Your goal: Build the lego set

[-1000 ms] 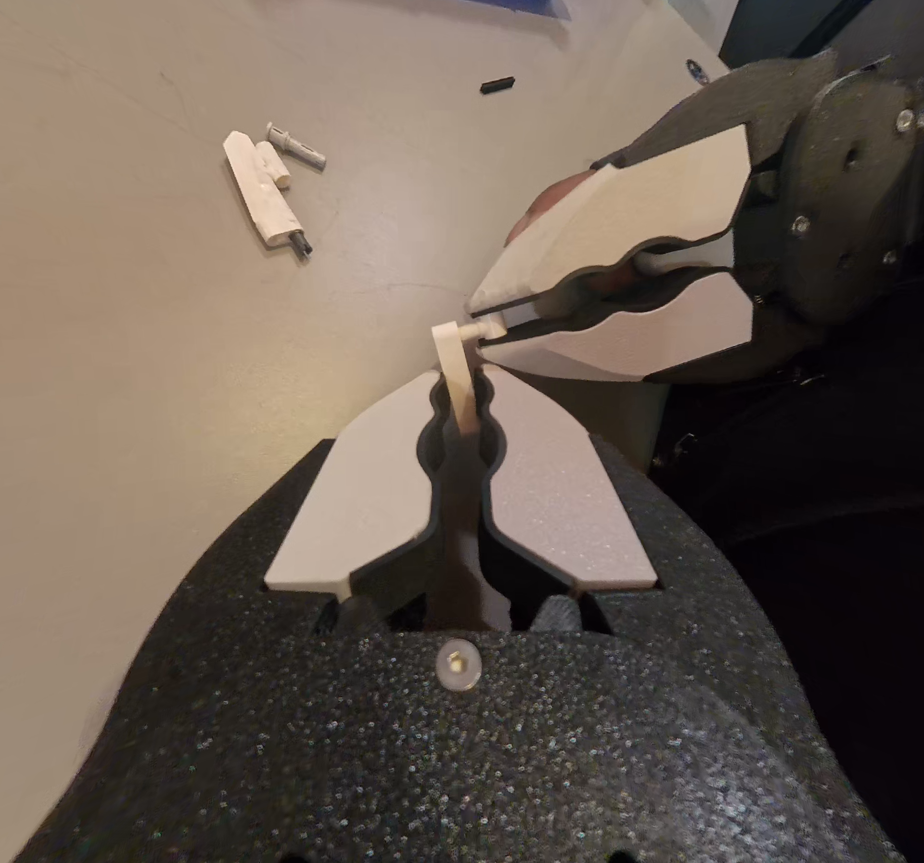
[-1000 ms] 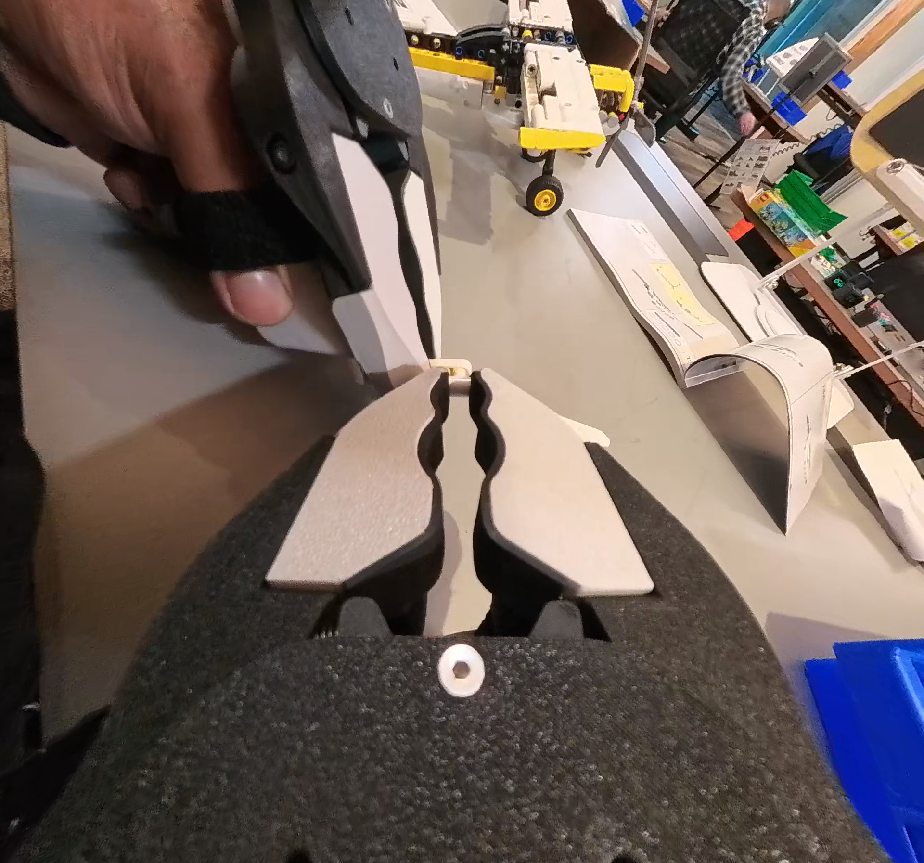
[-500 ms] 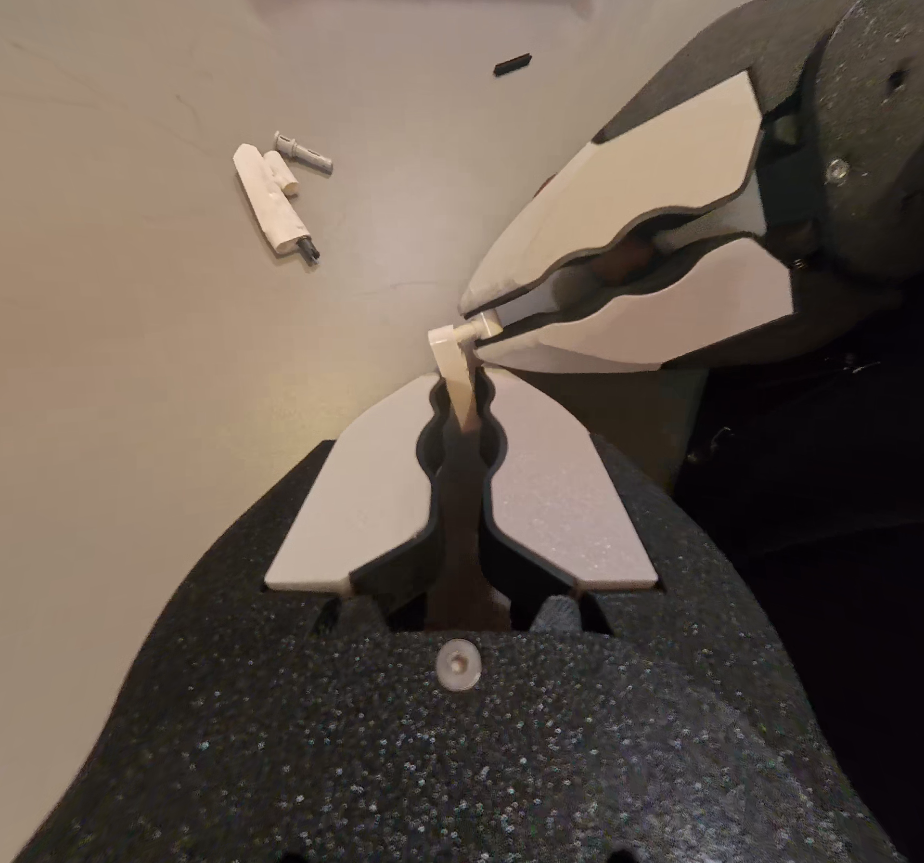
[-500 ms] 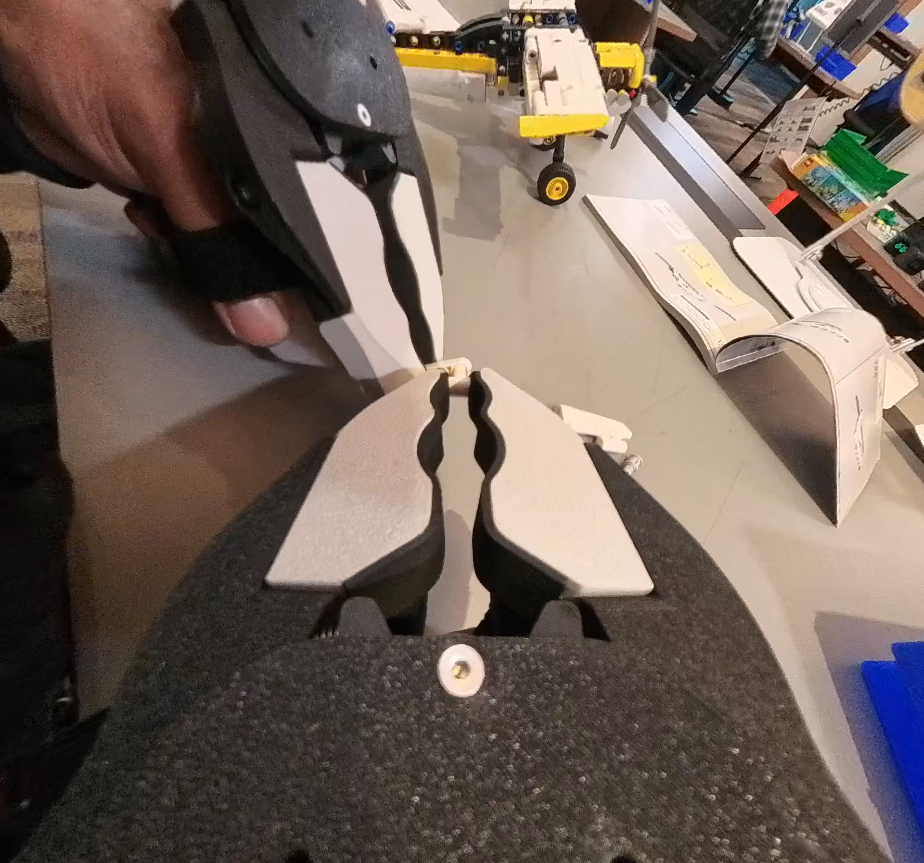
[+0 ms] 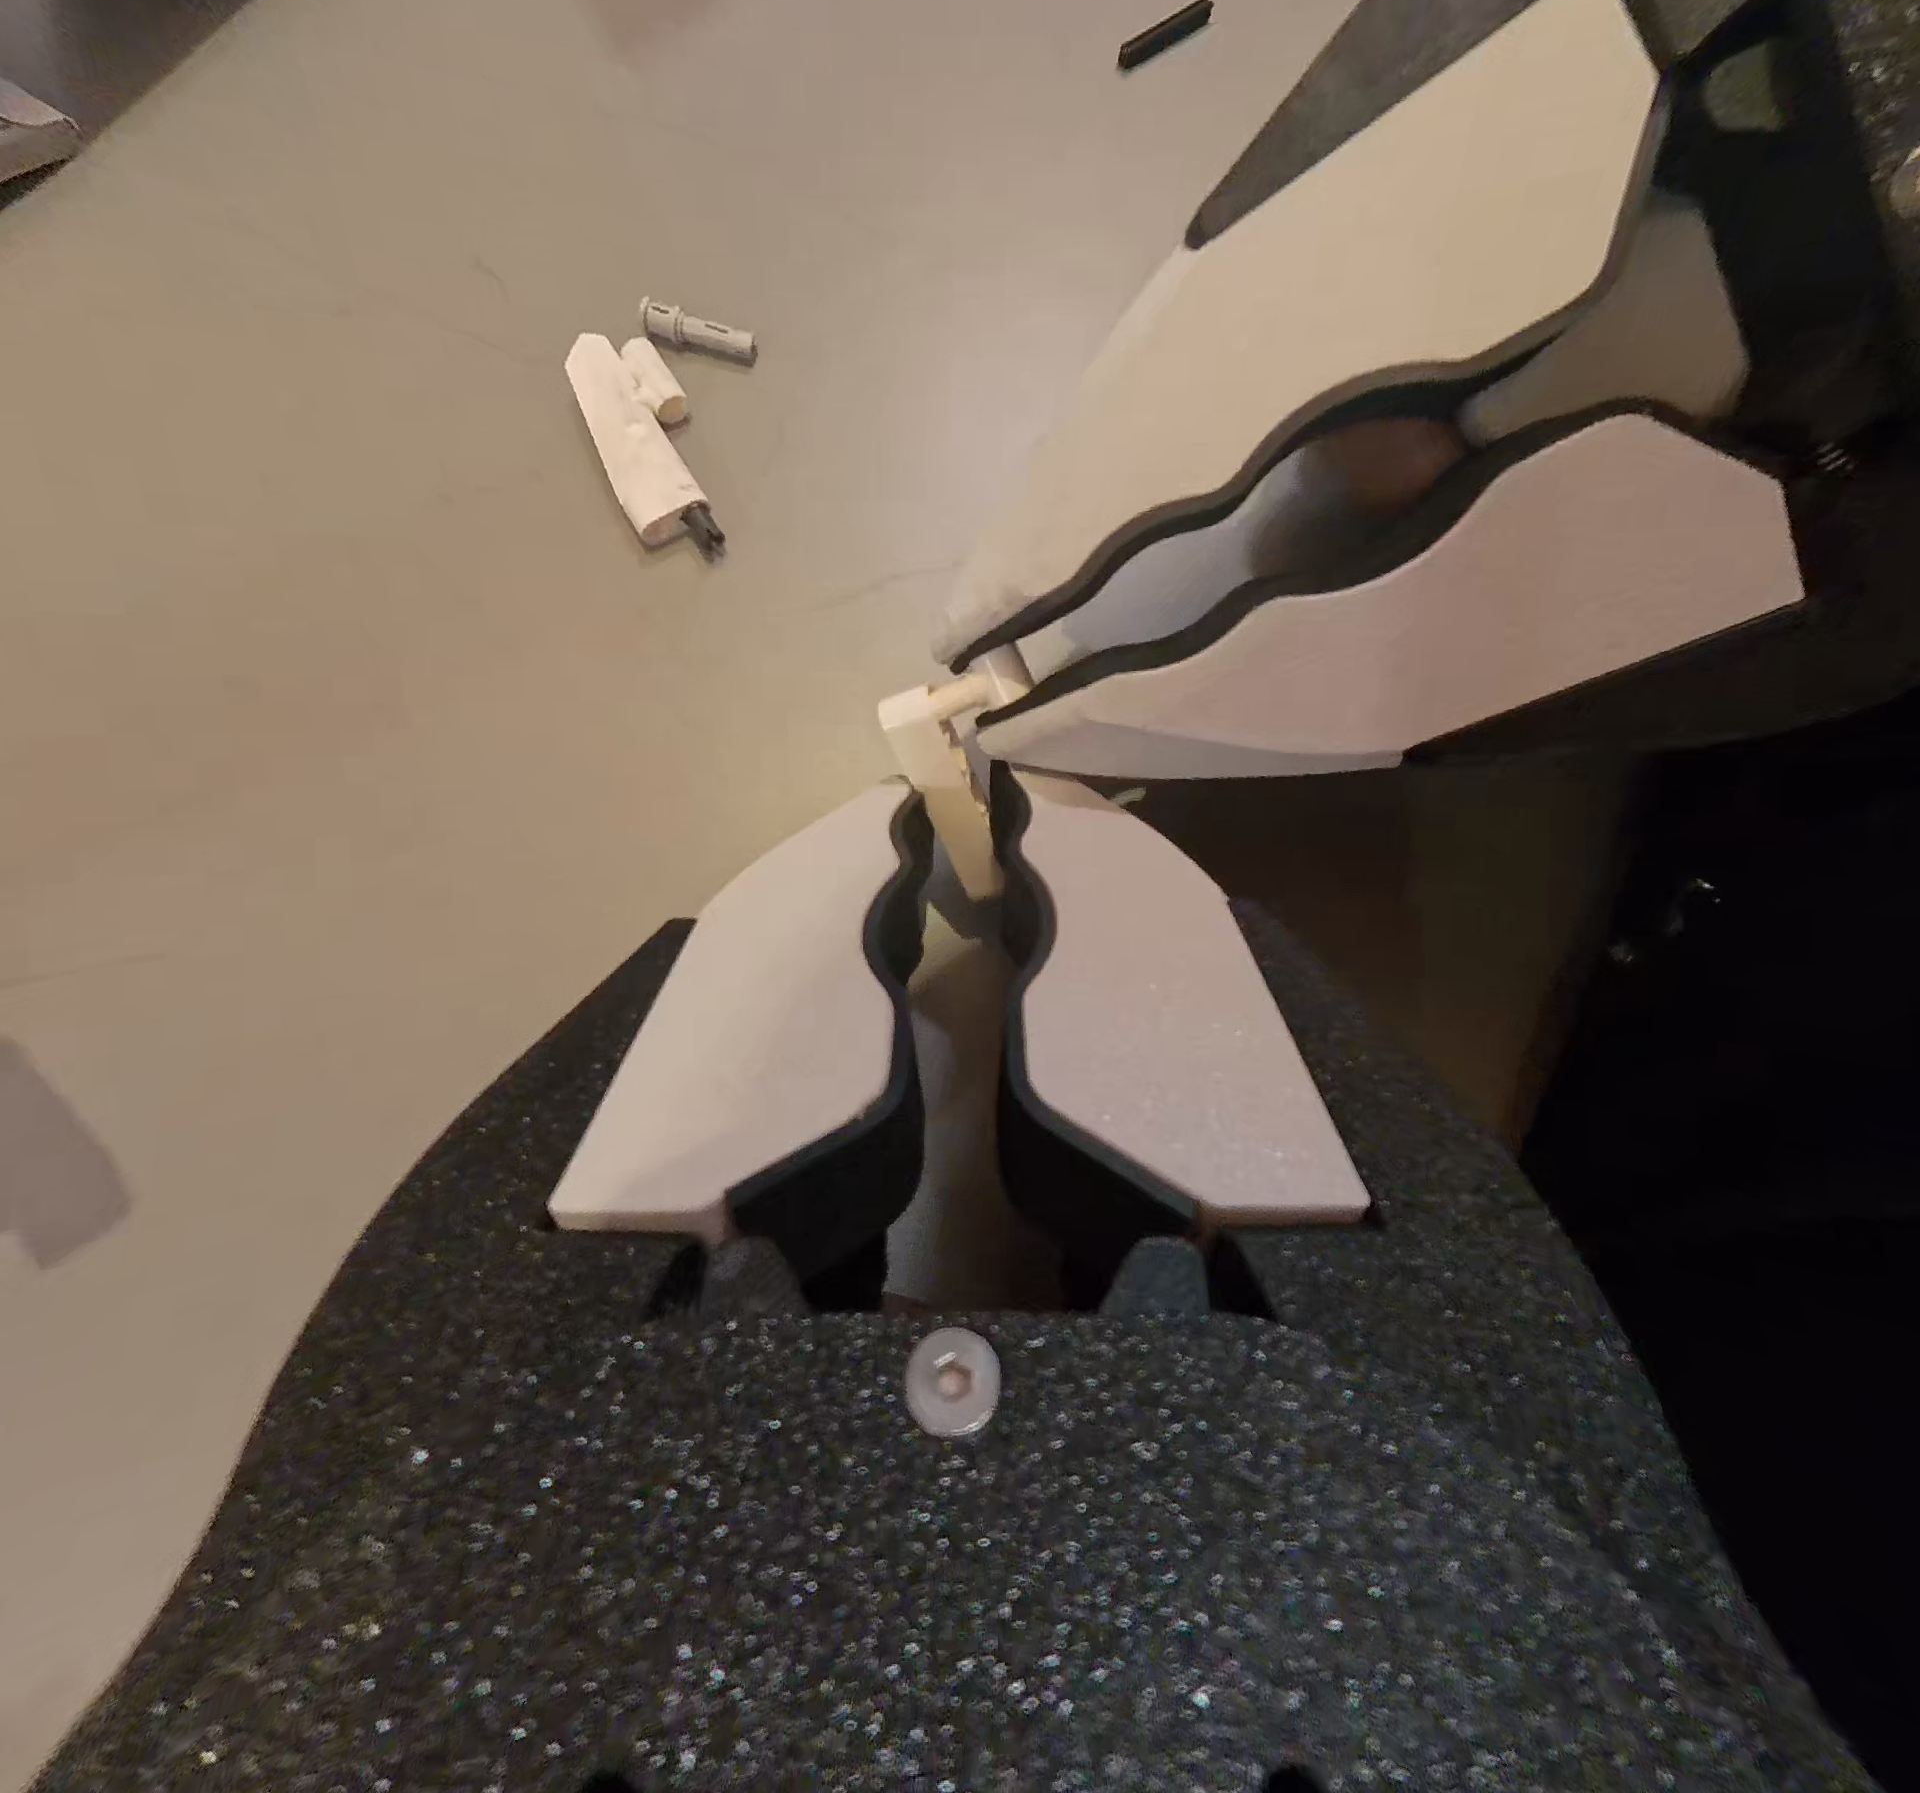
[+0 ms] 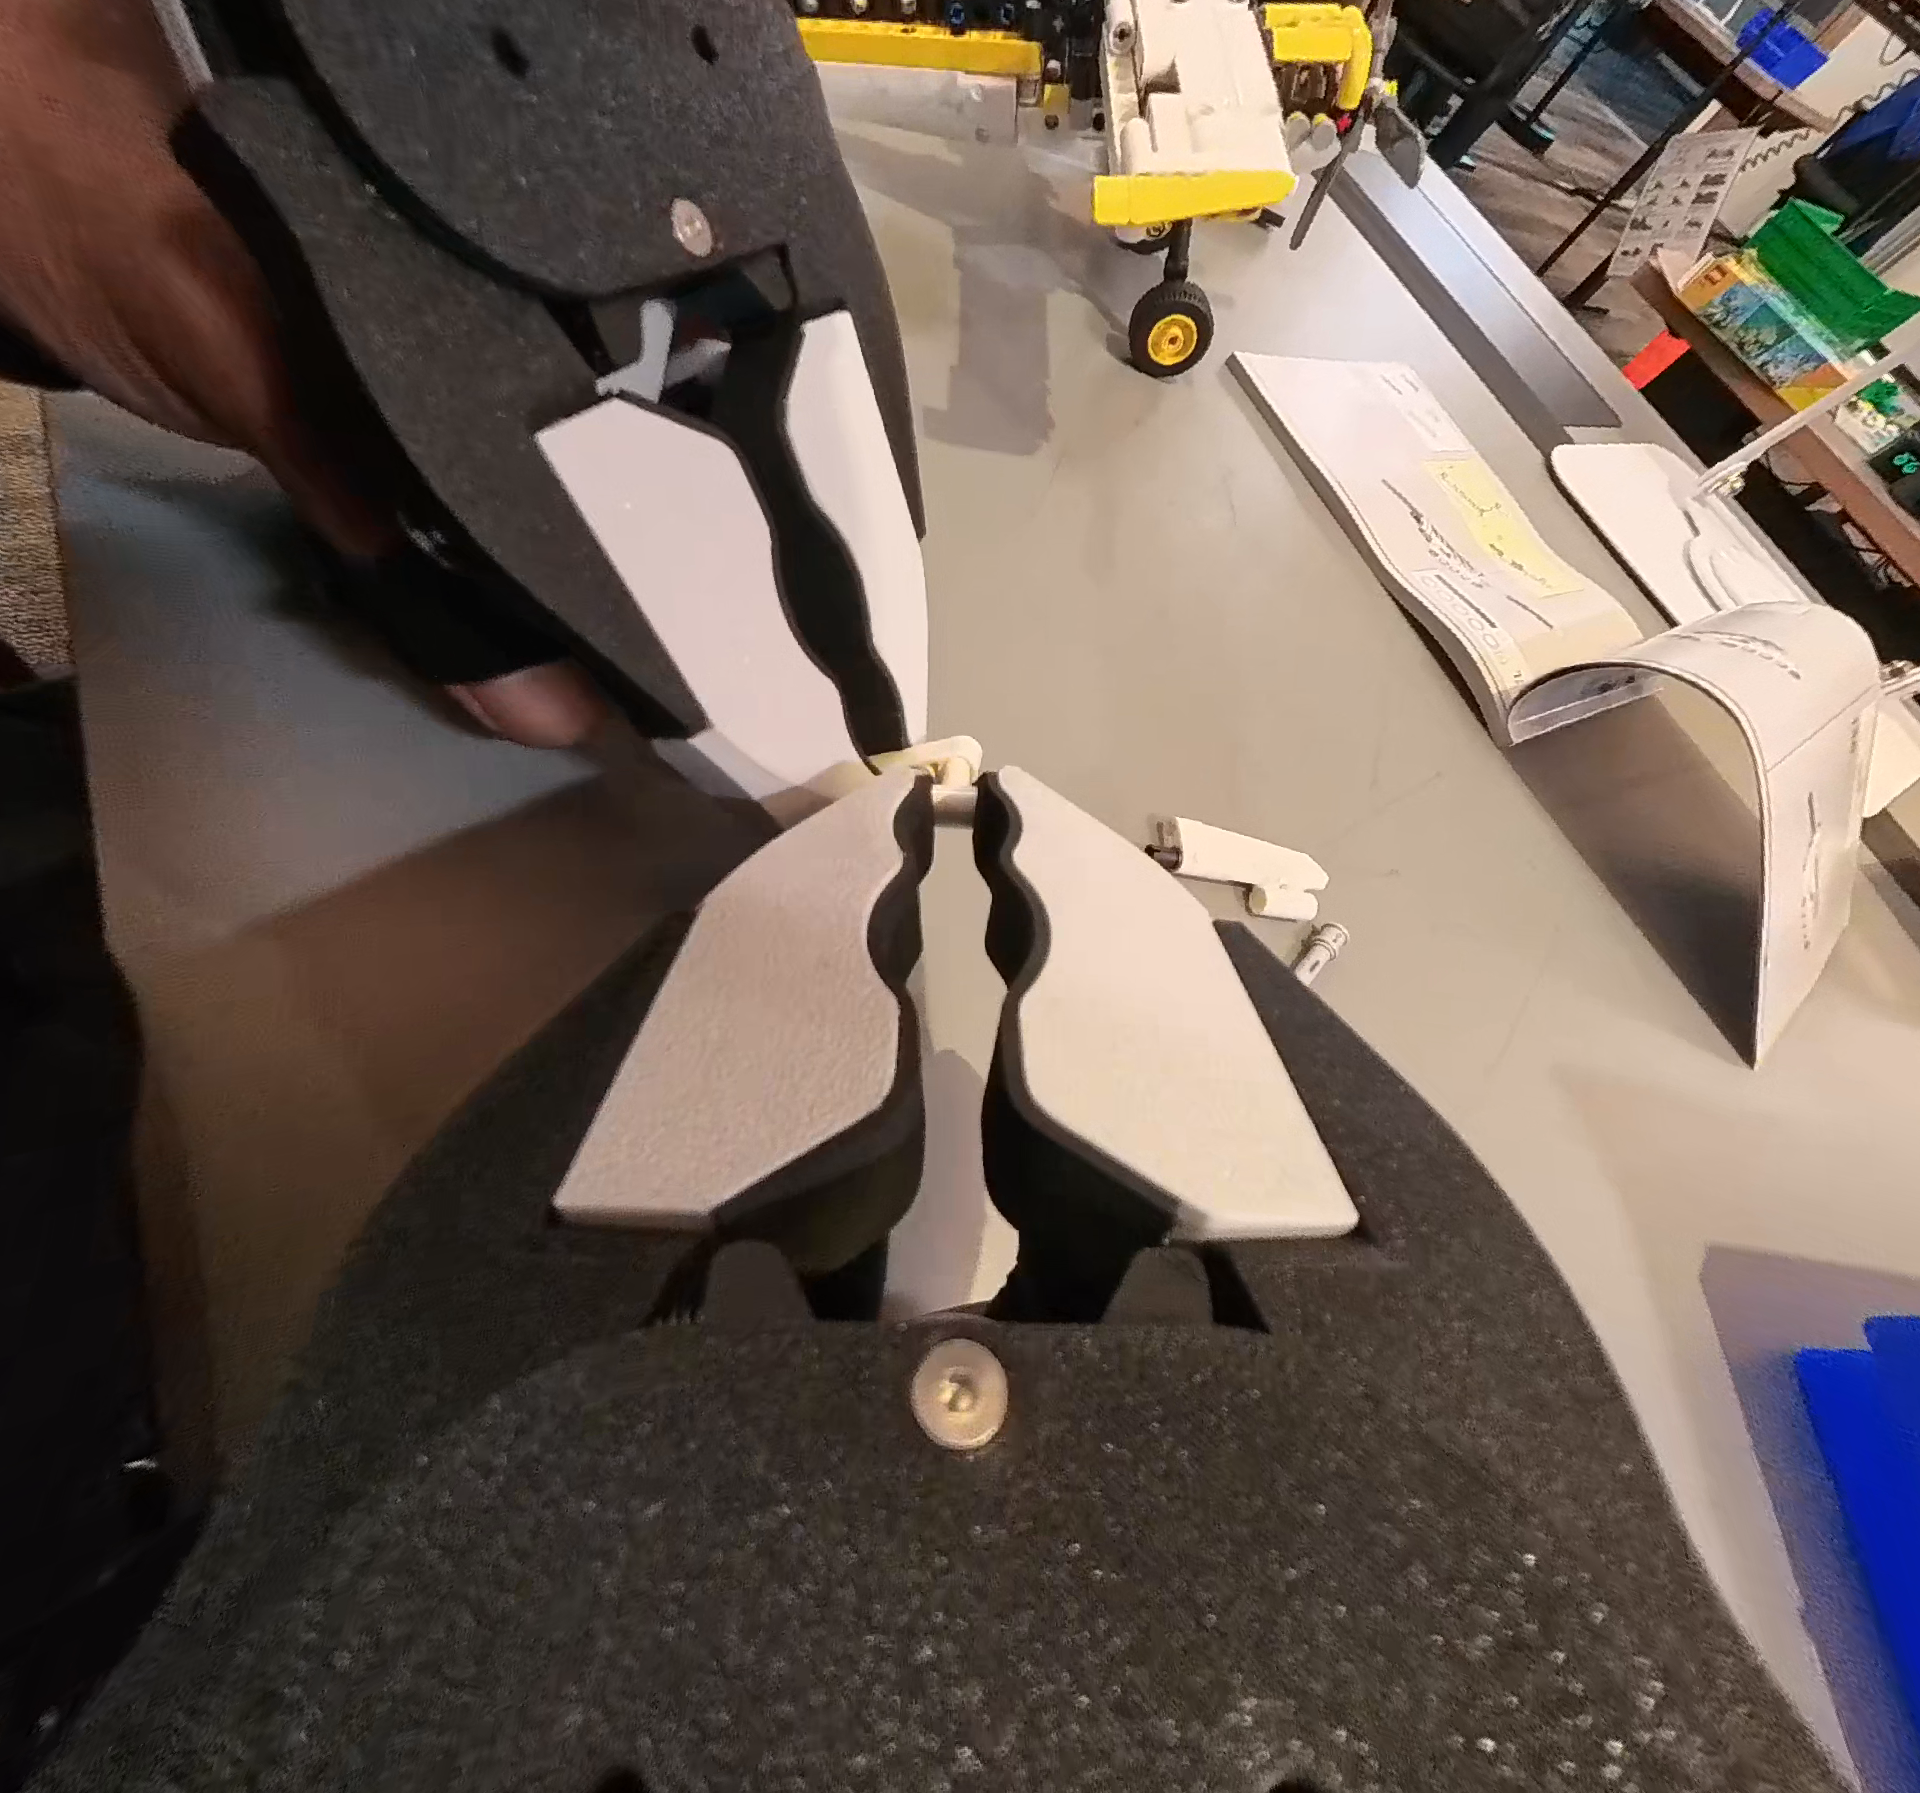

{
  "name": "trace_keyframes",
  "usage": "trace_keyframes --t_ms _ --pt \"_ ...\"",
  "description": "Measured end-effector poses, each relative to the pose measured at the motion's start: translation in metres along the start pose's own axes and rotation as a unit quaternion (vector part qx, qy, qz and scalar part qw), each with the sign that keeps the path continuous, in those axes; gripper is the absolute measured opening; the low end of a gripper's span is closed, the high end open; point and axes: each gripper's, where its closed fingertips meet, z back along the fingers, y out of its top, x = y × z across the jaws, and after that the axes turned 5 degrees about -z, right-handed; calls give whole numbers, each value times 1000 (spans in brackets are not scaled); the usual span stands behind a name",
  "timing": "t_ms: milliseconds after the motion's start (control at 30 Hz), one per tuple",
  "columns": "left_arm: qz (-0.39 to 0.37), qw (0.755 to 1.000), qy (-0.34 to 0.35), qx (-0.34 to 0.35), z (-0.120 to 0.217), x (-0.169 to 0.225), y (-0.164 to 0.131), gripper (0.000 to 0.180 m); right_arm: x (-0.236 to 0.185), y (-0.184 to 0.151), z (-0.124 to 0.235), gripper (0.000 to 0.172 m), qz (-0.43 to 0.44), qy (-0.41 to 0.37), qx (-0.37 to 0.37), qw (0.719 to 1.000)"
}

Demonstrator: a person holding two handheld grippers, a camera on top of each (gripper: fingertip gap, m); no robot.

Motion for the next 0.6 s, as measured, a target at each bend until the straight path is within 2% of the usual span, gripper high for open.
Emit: trace_keyframes --t_ms 433,600 --pt "-42 998 50 1 -1 -2 0 11 0 0 -2 7 -36 18 -8 999" --pt "-30 999 41 6 -1 -2 1 11 0 0 -3 8 -37 17 -8 999"
